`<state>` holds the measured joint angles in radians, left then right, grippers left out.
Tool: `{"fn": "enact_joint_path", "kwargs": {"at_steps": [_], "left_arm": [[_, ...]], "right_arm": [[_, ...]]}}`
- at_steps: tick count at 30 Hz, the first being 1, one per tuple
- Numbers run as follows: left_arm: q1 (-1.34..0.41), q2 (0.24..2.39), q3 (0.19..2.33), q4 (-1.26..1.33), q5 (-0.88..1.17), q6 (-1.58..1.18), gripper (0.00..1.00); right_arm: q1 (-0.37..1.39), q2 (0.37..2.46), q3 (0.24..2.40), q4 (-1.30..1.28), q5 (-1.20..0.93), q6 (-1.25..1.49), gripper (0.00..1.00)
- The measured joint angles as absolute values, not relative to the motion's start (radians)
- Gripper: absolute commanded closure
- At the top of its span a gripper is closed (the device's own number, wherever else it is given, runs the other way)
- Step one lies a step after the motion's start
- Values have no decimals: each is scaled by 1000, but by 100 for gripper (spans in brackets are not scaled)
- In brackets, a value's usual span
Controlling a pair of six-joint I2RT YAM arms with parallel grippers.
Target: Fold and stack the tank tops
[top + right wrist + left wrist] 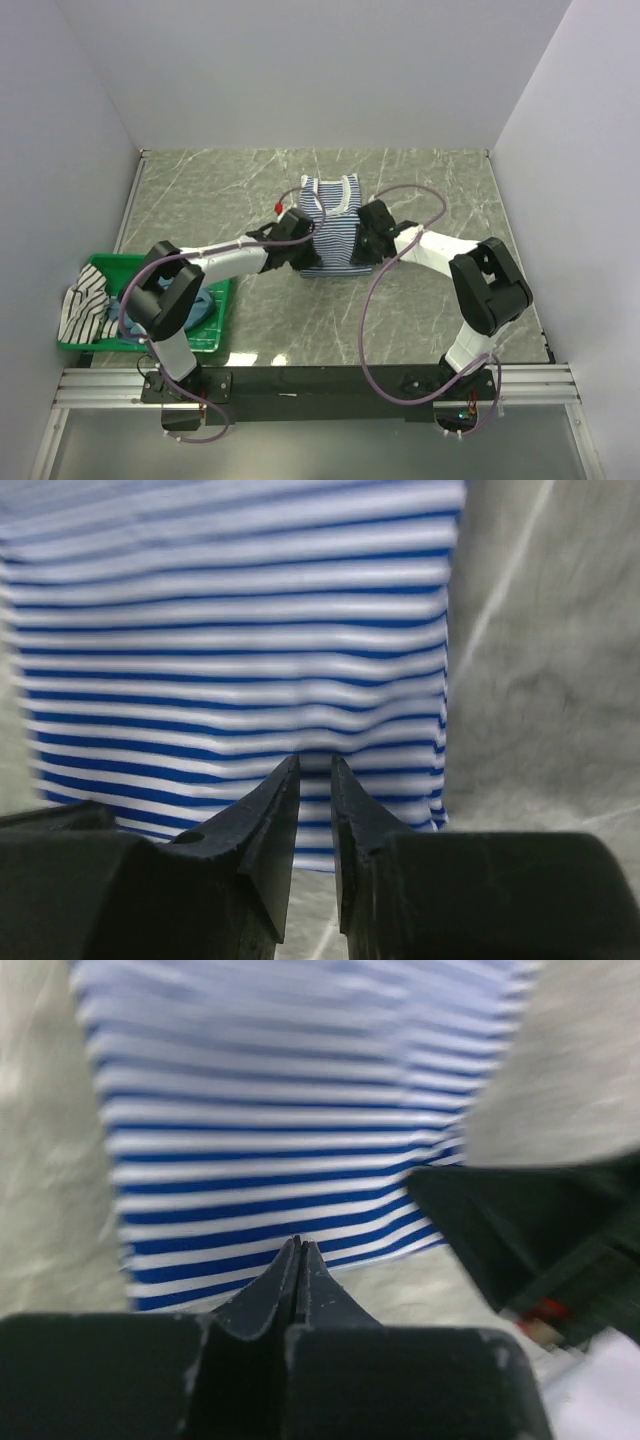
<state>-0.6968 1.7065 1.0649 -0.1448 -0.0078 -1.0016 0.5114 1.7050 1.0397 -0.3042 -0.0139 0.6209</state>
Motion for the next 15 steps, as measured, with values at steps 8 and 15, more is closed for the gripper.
{"fn": "enact_joint_path", "kwargs": {"at_steps": [8,15], "left_arm": [[-717,1729,904,-92,-24,-1098,99],[-718,1704,894,-103,-36,-1093,83]], "right_arm": [[534,1686,897,-178,-15,671,74],[534,1658,888,-190,-13,677,60]]}}
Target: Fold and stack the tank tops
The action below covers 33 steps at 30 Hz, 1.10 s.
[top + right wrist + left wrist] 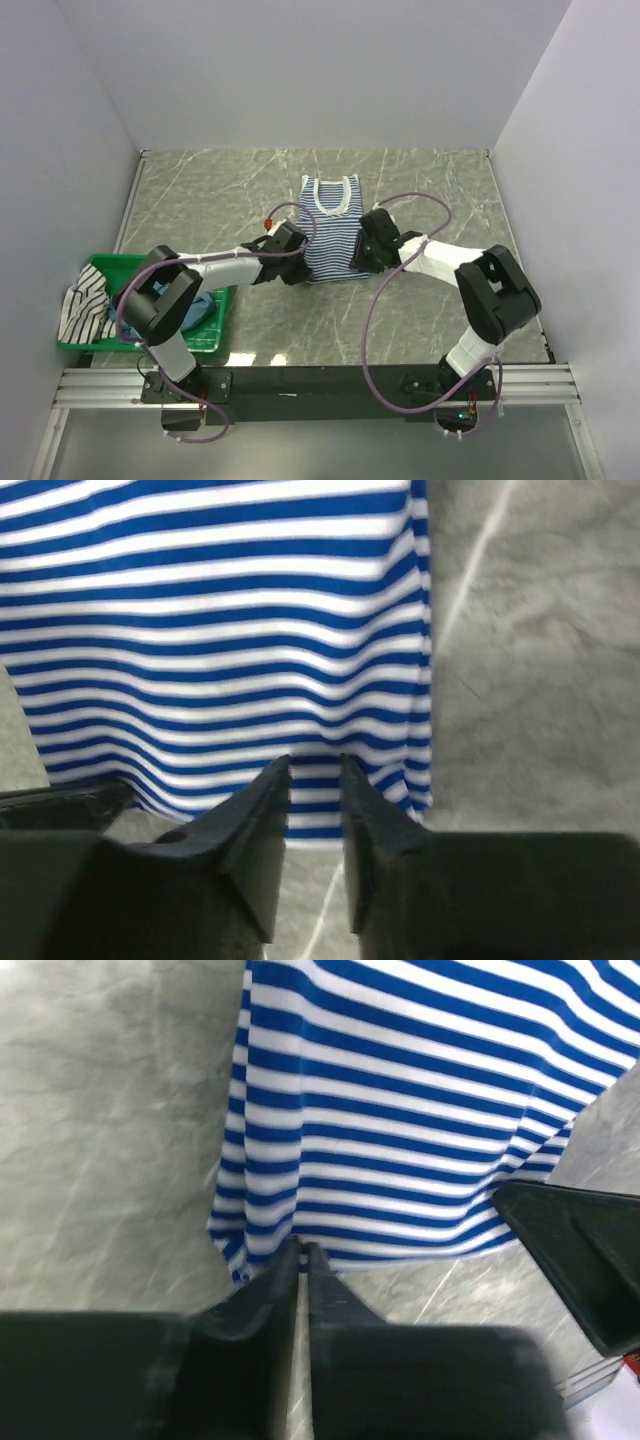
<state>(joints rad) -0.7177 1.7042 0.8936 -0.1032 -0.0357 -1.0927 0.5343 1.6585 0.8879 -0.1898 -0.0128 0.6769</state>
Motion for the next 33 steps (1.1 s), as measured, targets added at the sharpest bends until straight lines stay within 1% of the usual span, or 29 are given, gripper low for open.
{"fn": "enact_joint_path", "kwargs": {"at_steps": [2,3,6,10,12,15,17,23,33], "left_arm": [[-718,1673,894,-135,-43,-1084,72],[-718,1649,894,-150,-48,-1079,62],[-718,1556,894,-192,-61,-1074,49],[-718,1454,890,-204,-74,-1076,40],[-718,1439,872,-194,-72,-1079,36],[-717,1443,808,-167,-54,-1088,33],[-717,1457,774,-157,-43,-1093,33],[-704,1528,729,-81,-20,-1100,35],[-658,1508,621,104,3,-1162,41]], "right_arm": [[534,1625,888,-225,-5,676,56],[534,1598,888,-244,0,676,53],[527,1494,881,-279,17,675,51],[523,1388,846,-281,31,680,51],[522,1374,815,-276,31,686,51],[520,1385,759,-275,23,697,51],[517,1406,737,-275,14,704,51],[501,1482,725,-222,-12,721,50],[484,1461,659,-133,-28,767,50]]}}
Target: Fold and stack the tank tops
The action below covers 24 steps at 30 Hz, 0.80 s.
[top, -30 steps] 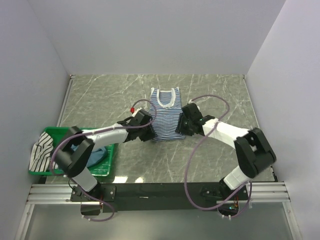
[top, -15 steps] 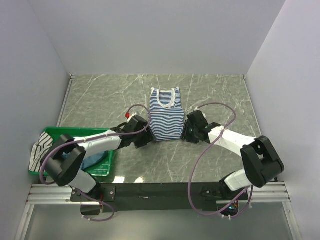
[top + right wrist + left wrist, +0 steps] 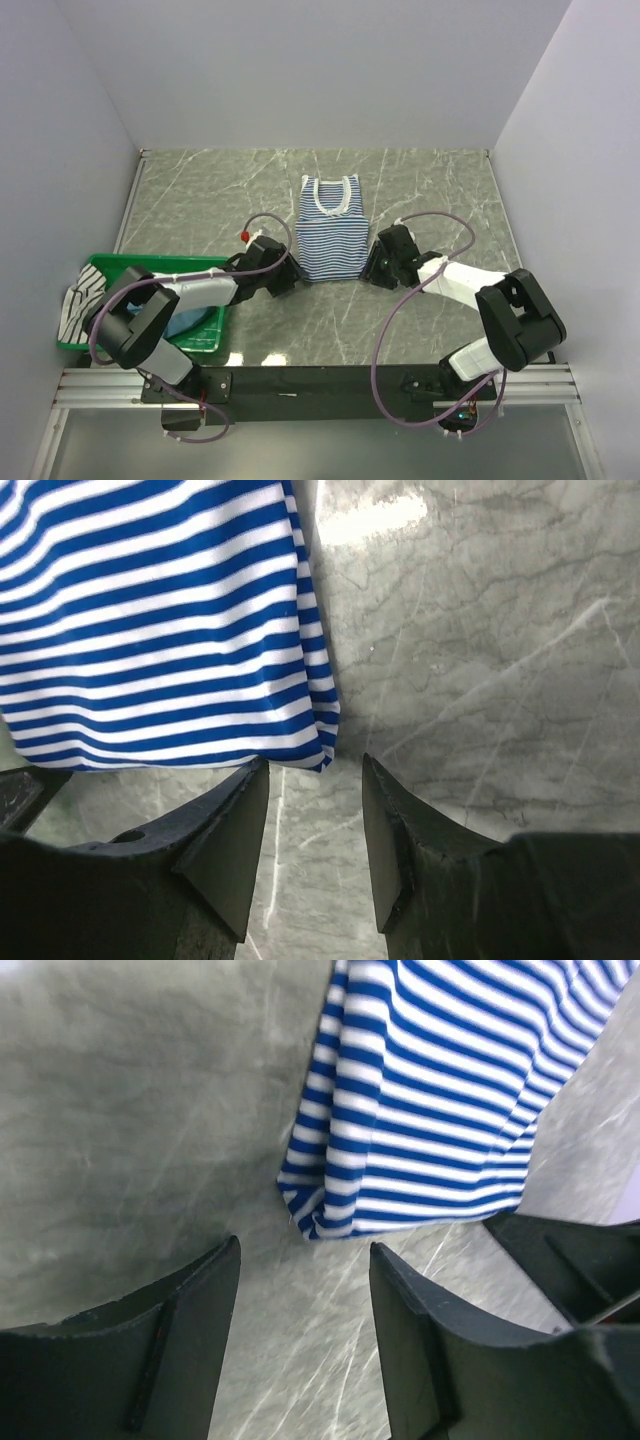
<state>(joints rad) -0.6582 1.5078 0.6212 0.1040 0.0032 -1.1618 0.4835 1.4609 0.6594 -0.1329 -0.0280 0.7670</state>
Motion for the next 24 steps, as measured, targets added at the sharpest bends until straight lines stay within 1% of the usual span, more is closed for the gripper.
{"fn": "enact_joint_path", "kwargs": {"at_steps": [11,17,21,24], "left_arm": [[-620,1533,561,265,19,-1220,47],[-620,1571,561,315,32,-1246,56],[-620,1588,566,317,31,-1269,64],[-620,1595,572,308,30,-1278,68]], "right_arm": [[434,1435,568,30,-100,834,50],[432,1420,545,54,-105,856,50],[431,1402,517,82,-107,872,50],[431,1382,492,97,-107,883,50]]}}
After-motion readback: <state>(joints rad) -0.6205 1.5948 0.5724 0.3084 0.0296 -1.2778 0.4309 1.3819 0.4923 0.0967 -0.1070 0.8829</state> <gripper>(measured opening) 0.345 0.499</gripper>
